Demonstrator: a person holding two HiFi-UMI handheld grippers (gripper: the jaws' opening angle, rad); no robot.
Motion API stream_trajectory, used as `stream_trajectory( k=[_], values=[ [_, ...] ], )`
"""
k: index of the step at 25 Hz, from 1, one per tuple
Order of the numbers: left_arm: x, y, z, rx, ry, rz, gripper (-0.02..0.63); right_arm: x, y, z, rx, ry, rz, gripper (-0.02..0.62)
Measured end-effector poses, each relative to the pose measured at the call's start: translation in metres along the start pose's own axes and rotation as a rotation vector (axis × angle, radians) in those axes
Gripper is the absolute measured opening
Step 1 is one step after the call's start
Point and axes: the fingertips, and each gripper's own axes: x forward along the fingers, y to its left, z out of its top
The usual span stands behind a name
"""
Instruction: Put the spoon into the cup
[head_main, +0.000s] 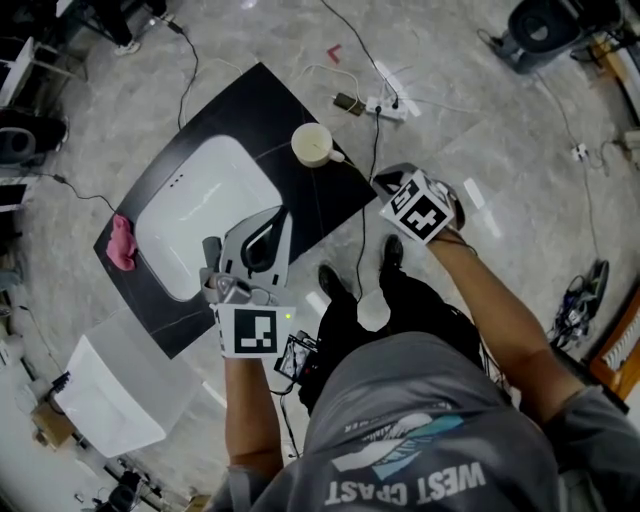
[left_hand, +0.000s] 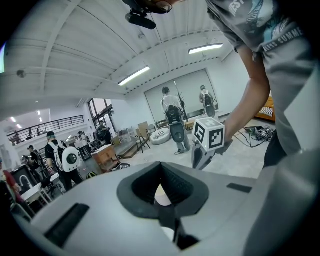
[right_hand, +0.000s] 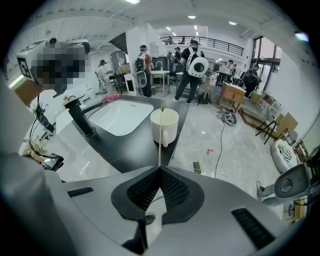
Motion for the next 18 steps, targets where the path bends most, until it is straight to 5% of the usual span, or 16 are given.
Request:
stream_trajectory(
  k=[18],
  values=[
    [0.0, 0.022, 0.007, -0.017, -0.031, 0.055, 0.002, -0.009, -0.016, 0.014, -0.067, 0.057, 0.004, 0.032]
  ],
)
